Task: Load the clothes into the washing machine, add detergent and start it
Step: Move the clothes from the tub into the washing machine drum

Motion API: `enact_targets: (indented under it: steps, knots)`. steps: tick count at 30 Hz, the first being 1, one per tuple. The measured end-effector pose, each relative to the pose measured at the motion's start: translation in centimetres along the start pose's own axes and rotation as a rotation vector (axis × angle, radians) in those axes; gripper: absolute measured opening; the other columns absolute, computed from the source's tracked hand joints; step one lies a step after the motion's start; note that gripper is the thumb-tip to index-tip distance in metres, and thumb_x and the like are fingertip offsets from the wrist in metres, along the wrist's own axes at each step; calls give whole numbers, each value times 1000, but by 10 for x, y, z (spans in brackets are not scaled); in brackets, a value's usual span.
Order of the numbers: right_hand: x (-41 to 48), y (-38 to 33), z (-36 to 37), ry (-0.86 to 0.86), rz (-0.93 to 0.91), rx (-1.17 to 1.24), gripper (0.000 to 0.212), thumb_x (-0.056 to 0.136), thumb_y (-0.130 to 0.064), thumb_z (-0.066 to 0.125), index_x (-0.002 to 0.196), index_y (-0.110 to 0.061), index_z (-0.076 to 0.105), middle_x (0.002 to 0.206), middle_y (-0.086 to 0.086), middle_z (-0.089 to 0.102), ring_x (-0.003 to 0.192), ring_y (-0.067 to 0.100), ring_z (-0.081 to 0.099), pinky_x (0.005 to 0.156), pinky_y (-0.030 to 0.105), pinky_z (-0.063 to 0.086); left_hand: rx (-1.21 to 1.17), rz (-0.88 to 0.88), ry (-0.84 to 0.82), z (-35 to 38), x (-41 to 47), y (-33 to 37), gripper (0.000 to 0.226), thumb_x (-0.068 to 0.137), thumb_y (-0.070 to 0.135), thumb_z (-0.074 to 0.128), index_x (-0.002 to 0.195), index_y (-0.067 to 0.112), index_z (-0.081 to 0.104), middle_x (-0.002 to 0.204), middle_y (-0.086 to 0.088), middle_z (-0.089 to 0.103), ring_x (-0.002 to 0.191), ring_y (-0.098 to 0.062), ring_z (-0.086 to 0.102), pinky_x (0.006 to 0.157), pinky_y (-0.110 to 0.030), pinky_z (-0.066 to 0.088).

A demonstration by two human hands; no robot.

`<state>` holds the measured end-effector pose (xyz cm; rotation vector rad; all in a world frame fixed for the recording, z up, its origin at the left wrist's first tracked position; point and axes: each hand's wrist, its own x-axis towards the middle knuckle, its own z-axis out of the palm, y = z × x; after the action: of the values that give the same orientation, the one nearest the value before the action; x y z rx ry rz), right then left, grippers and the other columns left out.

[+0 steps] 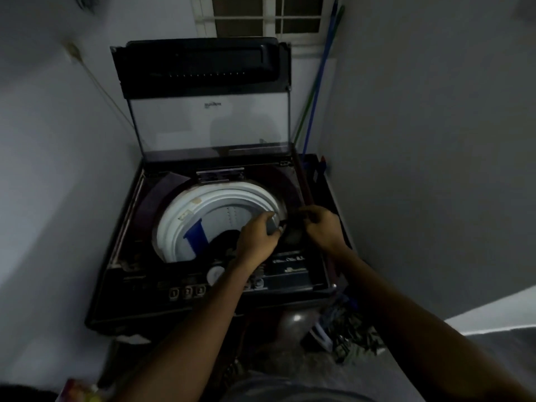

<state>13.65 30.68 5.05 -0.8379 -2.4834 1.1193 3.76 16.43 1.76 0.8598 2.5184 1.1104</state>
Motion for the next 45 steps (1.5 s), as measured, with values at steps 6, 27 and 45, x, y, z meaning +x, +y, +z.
enact_targets:
  steps: [6,27,45]
  knots:
    - [-46,65,-62,4,19,19,37,89,-5,52,122,-14,65,115,4,68,99,13,62,69,4,36,-18,75,34,67,-46,63,44,92,30,66,133,18,56,133,-1,57,123,-20,54,101,-37,47]
    - [-115,193,-120,135,262,4,31,89,-12,56,117,-13,67,114,8,69,105,23,62,71,9,34,-40,142,-295,197,-69,121,44,95,26,62,137,16,54,136,1,56,126,-17,52,98,-22,39]
    - [-122,355,-92,-293,330,-225,42,82,-2,54,120,-14,66,121,14,65,109,34,60,84,36,49,-118,-212,-362,353,-102,60,57,93,22,67,144,12,43,139,-6,55,128,-23,51,103,-34,43]
